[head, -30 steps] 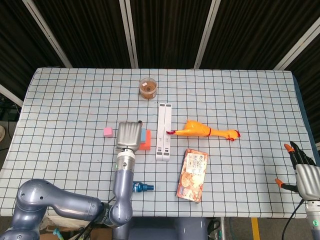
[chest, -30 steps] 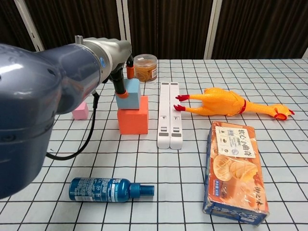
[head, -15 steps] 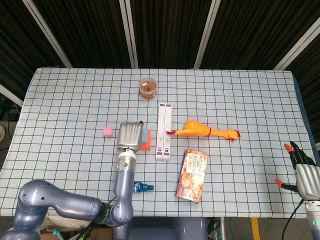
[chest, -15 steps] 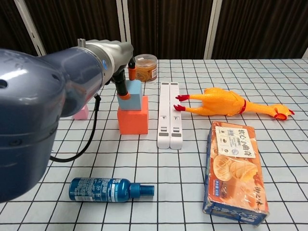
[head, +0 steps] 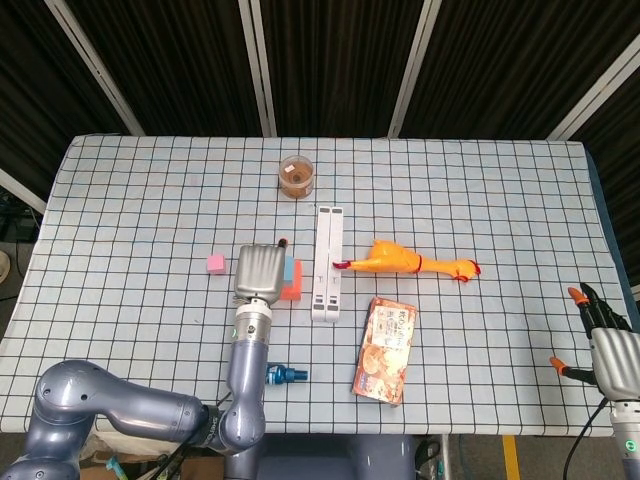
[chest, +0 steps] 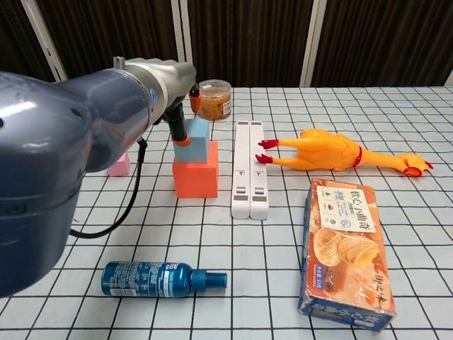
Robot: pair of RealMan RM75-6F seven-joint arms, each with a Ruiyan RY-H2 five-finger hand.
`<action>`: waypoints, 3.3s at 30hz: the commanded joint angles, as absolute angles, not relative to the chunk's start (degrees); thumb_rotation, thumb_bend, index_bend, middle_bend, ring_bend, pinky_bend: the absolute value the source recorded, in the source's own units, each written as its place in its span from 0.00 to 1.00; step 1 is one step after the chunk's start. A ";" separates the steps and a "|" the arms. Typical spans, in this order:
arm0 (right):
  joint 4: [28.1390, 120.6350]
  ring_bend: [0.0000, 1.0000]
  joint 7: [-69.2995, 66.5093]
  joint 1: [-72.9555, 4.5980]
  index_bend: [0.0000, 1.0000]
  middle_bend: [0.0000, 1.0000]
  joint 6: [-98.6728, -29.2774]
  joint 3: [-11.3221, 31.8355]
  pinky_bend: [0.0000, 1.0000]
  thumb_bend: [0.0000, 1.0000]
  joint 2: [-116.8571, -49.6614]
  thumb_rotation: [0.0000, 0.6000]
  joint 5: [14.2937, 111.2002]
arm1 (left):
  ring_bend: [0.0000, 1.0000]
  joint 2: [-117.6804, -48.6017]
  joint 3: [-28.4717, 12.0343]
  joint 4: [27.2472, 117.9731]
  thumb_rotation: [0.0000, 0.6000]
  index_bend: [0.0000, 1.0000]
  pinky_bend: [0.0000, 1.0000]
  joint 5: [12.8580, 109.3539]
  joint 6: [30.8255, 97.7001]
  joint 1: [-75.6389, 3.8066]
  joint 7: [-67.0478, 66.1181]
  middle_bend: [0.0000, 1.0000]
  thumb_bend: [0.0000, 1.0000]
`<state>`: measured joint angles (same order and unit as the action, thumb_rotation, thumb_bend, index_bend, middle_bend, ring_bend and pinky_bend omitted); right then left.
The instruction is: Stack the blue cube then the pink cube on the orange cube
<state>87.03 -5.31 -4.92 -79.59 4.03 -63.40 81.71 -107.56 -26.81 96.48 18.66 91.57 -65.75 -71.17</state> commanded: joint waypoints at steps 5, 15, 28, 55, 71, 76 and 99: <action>87.23 0.15 -5.19 -4.95 0.10 0.05 -79.53 4.05 0.25 0.04 -63.28 1.00 81.64 | 0.73 -106.96 -26.63 97.83 1.00 0.26 0.73 18.33 91.83 -65.52 -72.06 0.92 0.34; 87.16 0.15 -4.94 -4.95 0.10 0.05 -79.79 4.15 0.25 0.04 -63.45 1.00 81.71 | 0.72 -96.74 -27.09 114.20 1.00 0.25 0.73 21.01 99.32 -62.11 -74.71 0.91 0.34; 88.46 0.15 -3.86 -4.65 0.10 0.05 -80.27 4.11 0.25 0.04 -63.10 1.00 81.56 | 0.73 -77.76 -12.85 118.64 1.00 0.25 0.73 31.13 84.25 -48.46 -60.53 0.91 0.32; 88.12 0.15 -3.35 -5.28 0.10 0.05 -78.62 3.91 0.25 0.04 -63.68 1.00 81.05 | 0.73 -86.66 -13.20 92.92 1.00 0.25 0.73 26.01 72.04 -45.18 -45.55 0.91 0.31; 87.87 0.15 -3.37 -5.40 0.10 0.05 -78.22 3.91 0.25 0.04 -63.86 1.00 80.70 | 0.73 -91.96 -16.46 89.17 1.00 0.26 0.73 19.44 72.85 -50.46 -53.27 0.91 0.31; 87.90 0.15 -3.41 -5.34 0.10 0.05 -78.29 3.86 0.25 0.04 -63.79 1.00 80.75 | 0.73 -93.36 -15.96 87.22 1.00 0.26 0.73 18.84 72.54 -51.71 -55.59 0.91 0.31; 87.63 0.15 -3.39 -5.51 0.10 0.05 -77.79 3.89 0.25 0.04 -63.99 1.00 80.36 | 0.73 -96.51 -16.41 82.01 1.00 0.31 0.74 18.42 70.28 -52.81 -56.45 0.92 0.33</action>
